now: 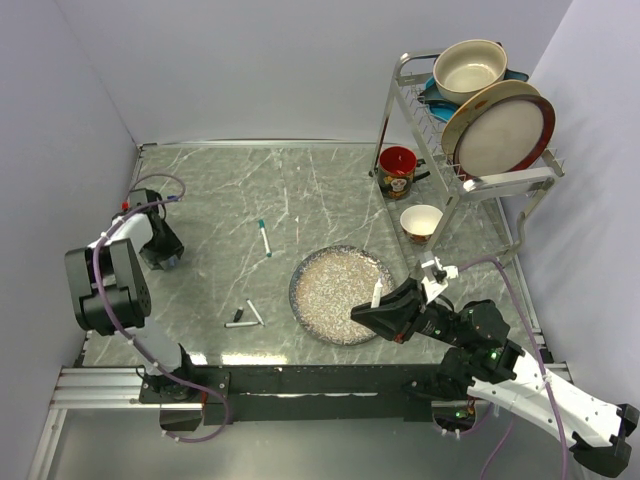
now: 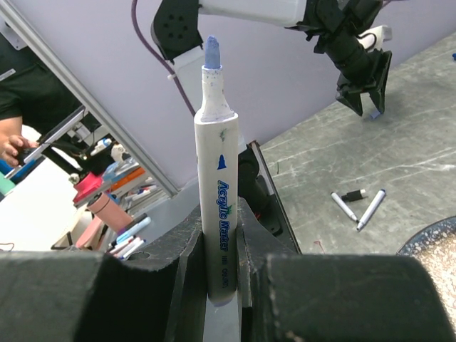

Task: Insert the pens into the pen caps

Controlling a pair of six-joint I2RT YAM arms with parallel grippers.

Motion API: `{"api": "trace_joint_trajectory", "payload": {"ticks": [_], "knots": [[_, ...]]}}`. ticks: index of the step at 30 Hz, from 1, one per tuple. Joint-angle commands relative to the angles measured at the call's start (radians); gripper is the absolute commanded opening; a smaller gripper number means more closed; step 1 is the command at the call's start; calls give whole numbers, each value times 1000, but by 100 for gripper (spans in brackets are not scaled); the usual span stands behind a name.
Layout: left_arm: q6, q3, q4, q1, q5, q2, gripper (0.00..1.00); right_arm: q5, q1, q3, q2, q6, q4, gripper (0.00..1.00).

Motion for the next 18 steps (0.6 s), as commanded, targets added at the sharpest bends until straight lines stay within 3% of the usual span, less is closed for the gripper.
{"api": "trace_joint_trajectory", "payload": {"ticks": [1,11,18], "knots": [[42,56,-9,-8,-2,26,54,3,5,19,-8,-16,11,0],[43,104,-35,-26,-59,113,46,18,5,27,-11,-25,-1,0],[40,96,-46,-48,-86,128,30,15,3,37,13,-29,6,0]]}}
